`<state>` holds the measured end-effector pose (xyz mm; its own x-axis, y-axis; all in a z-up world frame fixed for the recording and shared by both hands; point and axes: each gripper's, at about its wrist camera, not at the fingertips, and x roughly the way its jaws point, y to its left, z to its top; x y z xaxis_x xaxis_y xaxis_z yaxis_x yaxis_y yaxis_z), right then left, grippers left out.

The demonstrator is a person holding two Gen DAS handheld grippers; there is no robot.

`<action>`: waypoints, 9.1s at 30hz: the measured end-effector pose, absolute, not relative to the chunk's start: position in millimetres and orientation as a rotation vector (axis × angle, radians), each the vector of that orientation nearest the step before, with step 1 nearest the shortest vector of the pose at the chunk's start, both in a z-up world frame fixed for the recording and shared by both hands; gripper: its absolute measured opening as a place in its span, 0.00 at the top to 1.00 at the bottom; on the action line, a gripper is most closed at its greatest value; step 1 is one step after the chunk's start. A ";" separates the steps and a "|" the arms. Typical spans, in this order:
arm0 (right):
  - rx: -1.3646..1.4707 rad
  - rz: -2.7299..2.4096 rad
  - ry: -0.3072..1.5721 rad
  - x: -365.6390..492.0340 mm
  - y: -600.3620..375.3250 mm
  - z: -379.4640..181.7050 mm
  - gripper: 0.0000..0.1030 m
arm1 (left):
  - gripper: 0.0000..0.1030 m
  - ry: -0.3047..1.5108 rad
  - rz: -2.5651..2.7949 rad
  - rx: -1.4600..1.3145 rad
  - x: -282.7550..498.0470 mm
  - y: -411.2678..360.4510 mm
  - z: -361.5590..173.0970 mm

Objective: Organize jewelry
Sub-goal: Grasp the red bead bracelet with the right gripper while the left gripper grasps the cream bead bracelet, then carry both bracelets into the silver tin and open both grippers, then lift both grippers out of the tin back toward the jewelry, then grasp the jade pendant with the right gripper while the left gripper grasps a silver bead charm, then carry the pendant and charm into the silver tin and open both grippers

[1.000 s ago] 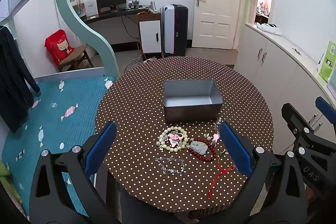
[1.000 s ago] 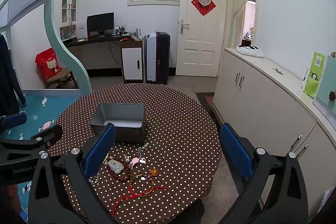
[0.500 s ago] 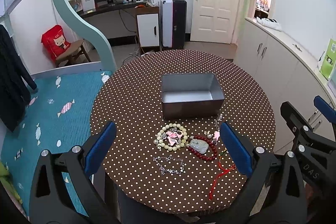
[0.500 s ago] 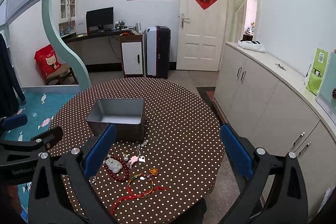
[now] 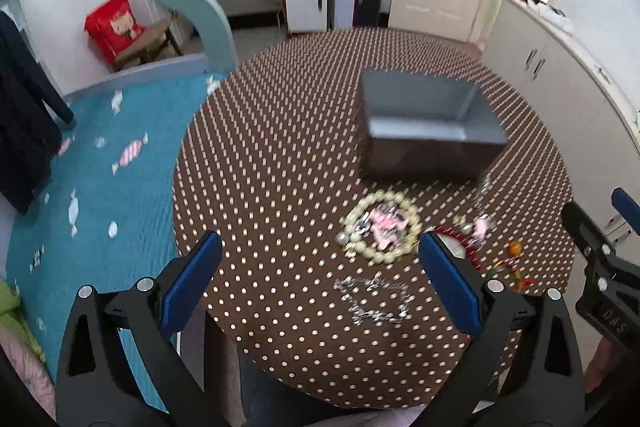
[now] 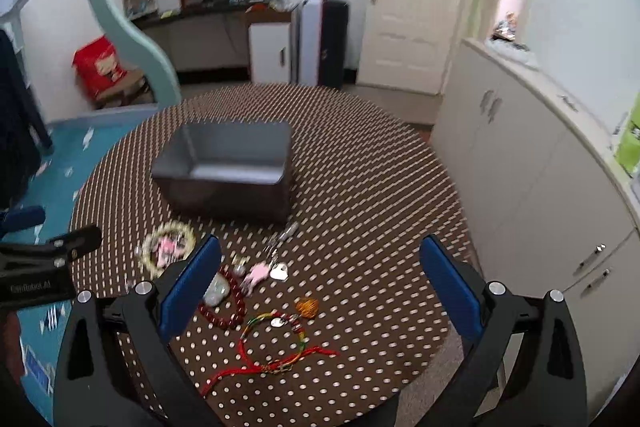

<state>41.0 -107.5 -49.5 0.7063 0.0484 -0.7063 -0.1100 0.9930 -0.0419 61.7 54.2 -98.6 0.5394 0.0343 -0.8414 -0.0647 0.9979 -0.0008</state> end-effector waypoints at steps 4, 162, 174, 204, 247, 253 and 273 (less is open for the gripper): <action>-0.110 0.190 0.857 46.3 -92.3 -70.7 0.12 | 0.04 1.068 0.055 -0.048 69.2 64.5 -121.0; -0.182 0.321 0.878 160.2 -88.3 -37.9 0.53 | 0.41 1.017 -0.271 0.039 193.7 37.2 -84.6; -0.173 0.242 0.805 115.4 -99.1 -38.9 0.08 | 0.12 1.043 -0.190 -0.012 149.7 76.2 -98.4; -0.163 0.564 0.966 72.5 -40.9 -112.7 0.57 | 0.23 1.101 -0.222 -0.063 80.8 87.6 -145.6; -0.099 0.506 0.891 87.6 -69.3 -73.0 0.73 | 0.89 0.966 -0.261 0.062 103.7 66.4 -118.5; -0.126 0.481 0.824 100.9 -71.6 -47.0 0.73 | 0.89 0.880 -0.299 0.071 118.9 50.2 -87.7; -0.113 0.457 0.858 168.8 -62.5 -44.3 0.76 | 0.89 0.911 -0.302 0.053 198.1 25.5 -93.9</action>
<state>168.8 -62.5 -44.3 0.5644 0.3425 -0.7511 -0.4322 0.8978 0.0846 198.1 25.5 -93.9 0.5739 -0.2358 -0.7843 0.2801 0.9564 -0.0826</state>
